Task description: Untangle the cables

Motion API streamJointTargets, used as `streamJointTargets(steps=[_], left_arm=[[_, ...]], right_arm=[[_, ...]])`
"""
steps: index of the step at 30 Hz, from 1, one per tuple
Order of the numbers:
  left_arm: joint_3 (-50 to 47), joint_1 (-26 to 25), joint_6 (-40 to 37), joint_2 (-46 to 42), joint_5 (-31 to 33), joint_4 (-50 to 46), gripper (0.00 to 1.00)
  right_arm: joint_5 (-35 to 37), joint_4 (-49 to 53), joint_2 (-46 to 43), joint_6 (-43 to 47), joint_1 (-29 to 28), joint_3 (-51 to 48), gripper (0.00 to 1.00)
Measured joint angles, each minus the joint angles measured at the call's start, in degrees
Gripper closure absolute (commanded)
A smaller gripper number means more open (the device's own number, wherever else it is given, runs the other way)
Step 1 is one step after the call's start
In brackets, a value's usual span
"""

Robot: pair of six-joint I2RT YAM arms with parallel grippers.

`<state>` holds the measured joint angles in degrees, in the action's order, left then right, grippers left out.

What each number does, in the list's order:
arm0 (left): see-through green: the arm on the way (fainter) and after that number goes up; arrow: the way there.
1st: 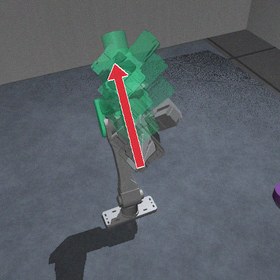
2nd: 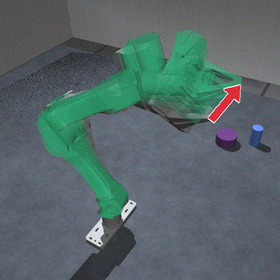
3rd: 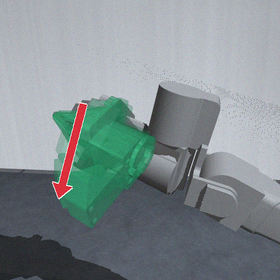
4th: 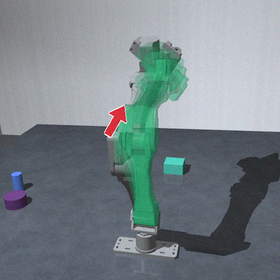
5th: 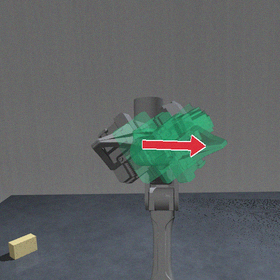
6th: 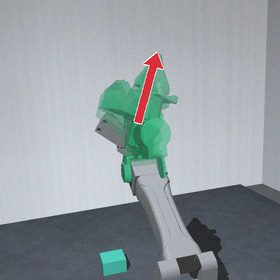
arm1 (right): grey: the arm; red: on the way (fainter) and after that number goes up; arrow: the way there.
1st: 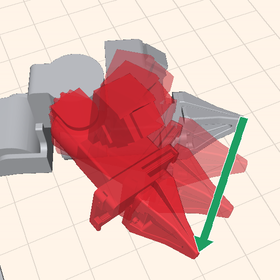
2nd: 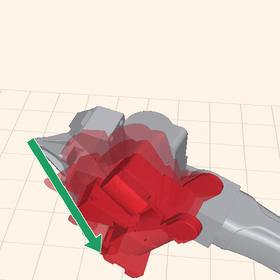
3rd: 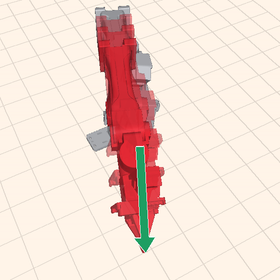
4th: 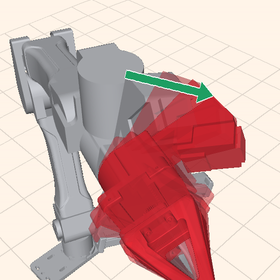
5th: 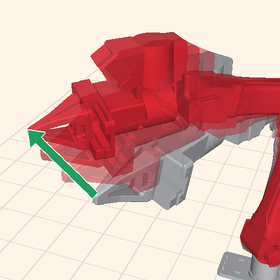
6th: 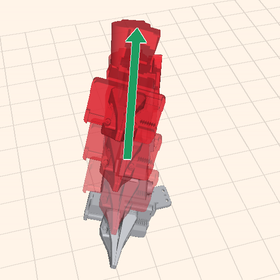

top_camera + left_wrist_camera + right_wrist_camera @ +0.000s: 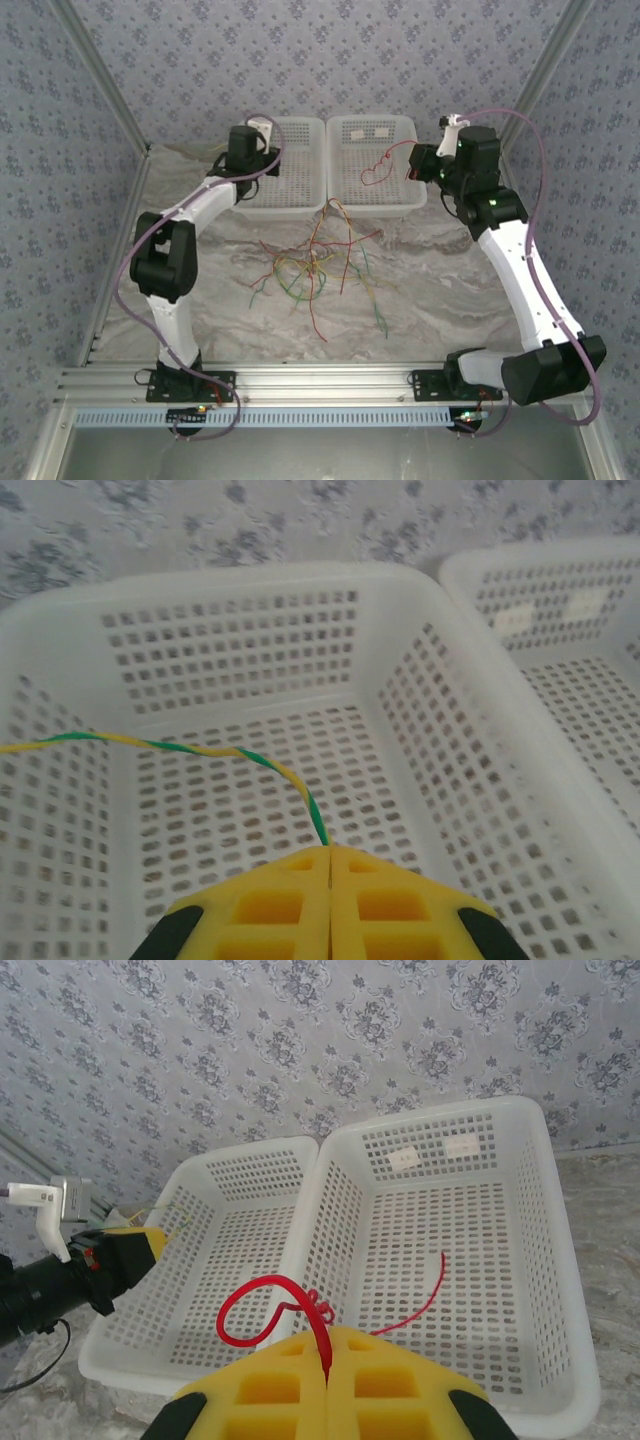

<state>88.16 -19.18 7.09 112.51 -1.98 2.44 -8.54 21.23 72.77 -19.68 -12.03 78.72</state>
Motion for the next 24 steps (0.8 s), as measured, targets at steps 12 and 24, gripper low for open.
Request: streamJointTargets(steps=[12, 24], left_arm=[[1.1, -2.7, 3.0, -10.5, -3.1, -0.2, 1.0], [-1.4, -7.9, 5.7, -10.9, -2.5, 0.2, 1.0]], right_arm=[[-0.7, -1.4, 3.5, 0.9, 0.0, 1.6, 1.0], [-2.6, -2.3, 5.2, 0.9, 0.0, 1.6, 1.0]])
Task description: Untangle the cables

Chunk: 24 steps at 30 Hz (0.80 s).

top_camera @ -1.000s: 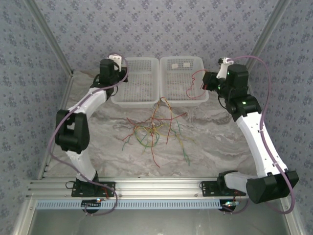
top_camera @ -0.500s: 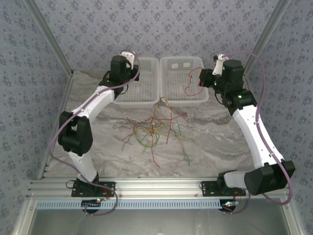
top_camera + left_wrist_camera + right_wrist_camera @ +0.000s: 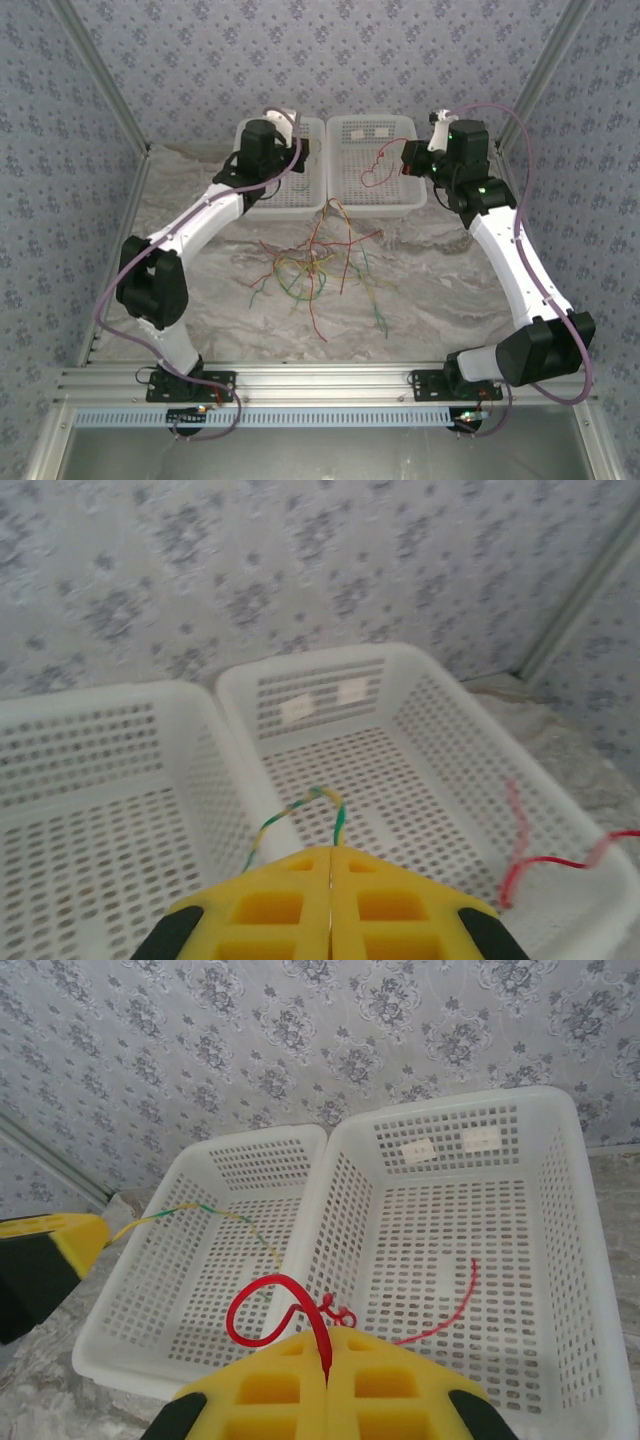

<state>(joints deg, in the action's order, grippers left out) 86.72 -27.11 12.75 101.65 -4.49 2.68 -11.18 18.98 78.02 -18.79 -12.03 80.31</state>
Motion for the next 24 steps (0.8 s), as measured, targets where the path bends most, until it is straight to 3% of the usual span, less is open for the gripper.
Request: streamJointTargets(steps=[5, 11, 18, 24], left_arm=[[0.5, 3.1, 0.5, 4.2, 5.0, -2.3, 1.0], [12.5, 3.9, 0.9, 17.1, 6.4, -10.1, 1.0], [24.1, 4.5, 3.5, 29.5, 6.7, -20.0, 1.0], [24.7, 5.9, 7.1, 32.2, 4.4, -22.0, 1.0]], right_arm=[[-0.4, -0.4, 0.0, 0.0, 0.0, 0.0, 1.0], [-2.8, -2.6, 4.0, 0.3, 0.0, 1.1, 1.0], [-4.3, -3.5, 18.6, 1.2, 0.5, 10.1, 1.0], [-1.1, -1.4, 33.5, 1.8, 0.4, 23.2, 1.0]])
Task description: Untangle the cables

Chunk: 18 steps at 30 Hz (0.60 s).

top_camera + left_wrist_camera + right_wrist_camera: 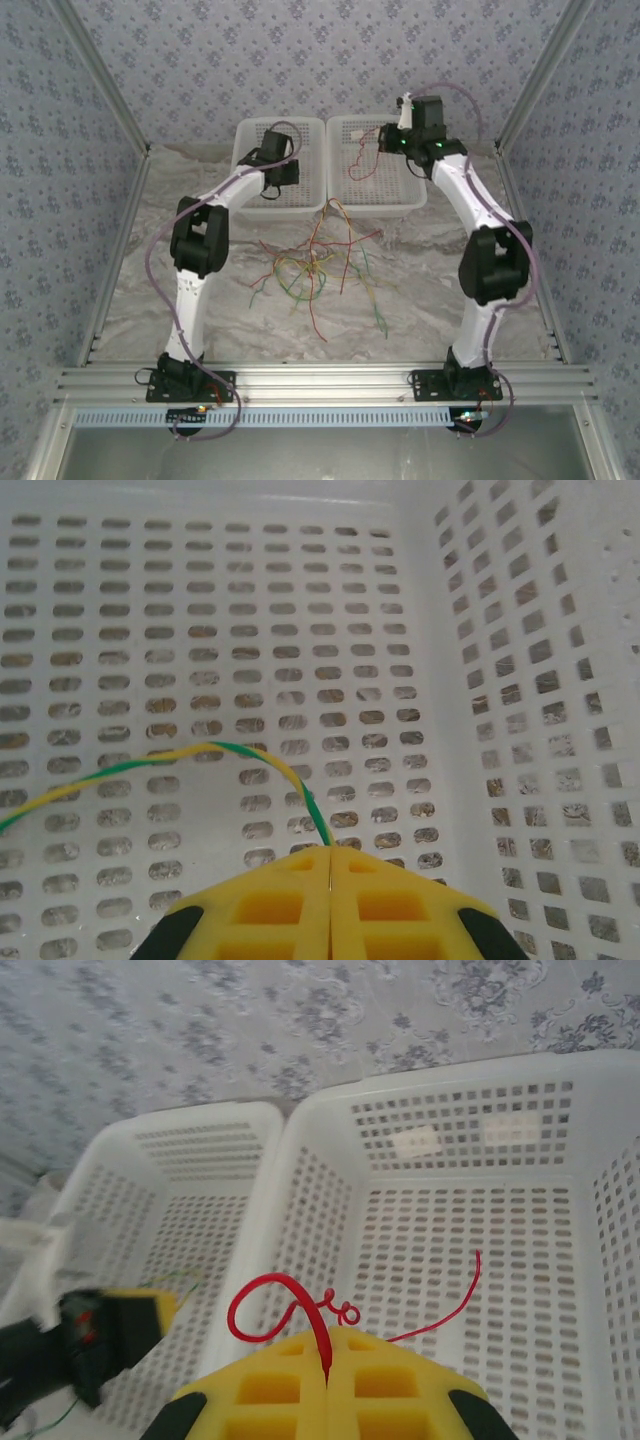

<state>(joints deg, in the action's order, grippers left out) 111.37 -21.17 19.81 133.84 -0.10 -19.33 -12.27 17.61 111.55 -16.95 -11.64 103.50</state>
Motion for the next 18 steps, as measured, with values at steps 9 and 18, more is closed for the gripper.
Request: streamJointTargets(steps=[9, 18], left_arm=[[-2.6, 2.3, 3.8, 0.6, -2.8, 1.6, 1.0], [1.5, 2.3, 5.5, 4.8, -3.4, -0.1, 1.0]], right_arm=[[4.4, 11.5, 26.3, 1.0, -0.8, 26.2, 1.0], [5.2, 18.2, 37.6, -0.9, -1.9, 35.8, 1.0]])
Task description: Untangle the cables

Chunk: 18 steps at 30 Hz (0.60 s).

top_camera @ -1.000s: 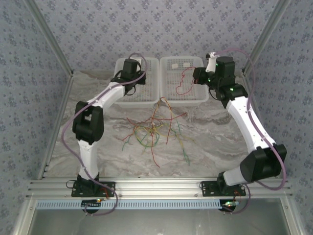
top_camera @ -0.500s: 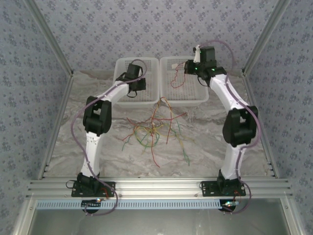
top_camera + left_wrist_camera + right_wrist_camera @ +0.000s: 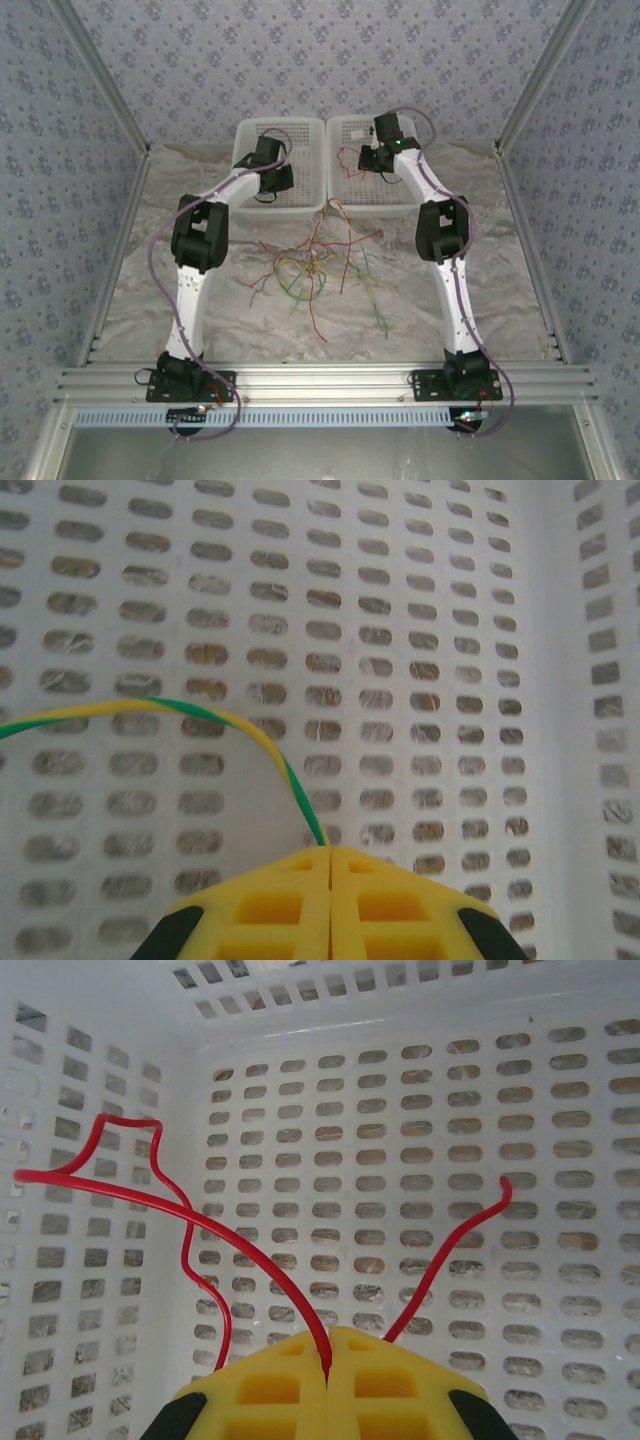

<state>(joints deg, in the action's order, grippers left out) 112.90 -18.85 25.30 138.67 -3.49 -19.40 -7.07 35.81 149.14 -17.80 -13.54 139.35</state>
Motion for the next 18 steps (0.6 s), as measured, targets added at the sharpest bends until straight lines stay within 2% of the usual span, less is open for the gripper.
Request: streamJointTargets(steps=[7, 11, 14, 18], left_arm=[[2.3, 0.0, 0.7, 1.3, -0.1, -0.2, 1.0], [3.0, 0.0, 0.2, 1.2, 0.4, -0.4, 0.74], [2.9, 0.0, -0.3, 0.9, 1.8, -1.1, 0.66], [0.4, 0.0, -0.9, -2.5, 4.7, -1.7, 0.56]], right_arm=[[0.7, 0.0, 1.0, -1.1, 0.2, 2.2, 1.0], [0.7, 0.3, 1.0, -1.5, 0.6, 3.6, 0.95], [0.9, 0.7, 0.7, -1.2, 0.7, 4.0, 0.79], [2.7, 2.4, -1.2, -0.2, 0.6, 3.2, 0.7]])
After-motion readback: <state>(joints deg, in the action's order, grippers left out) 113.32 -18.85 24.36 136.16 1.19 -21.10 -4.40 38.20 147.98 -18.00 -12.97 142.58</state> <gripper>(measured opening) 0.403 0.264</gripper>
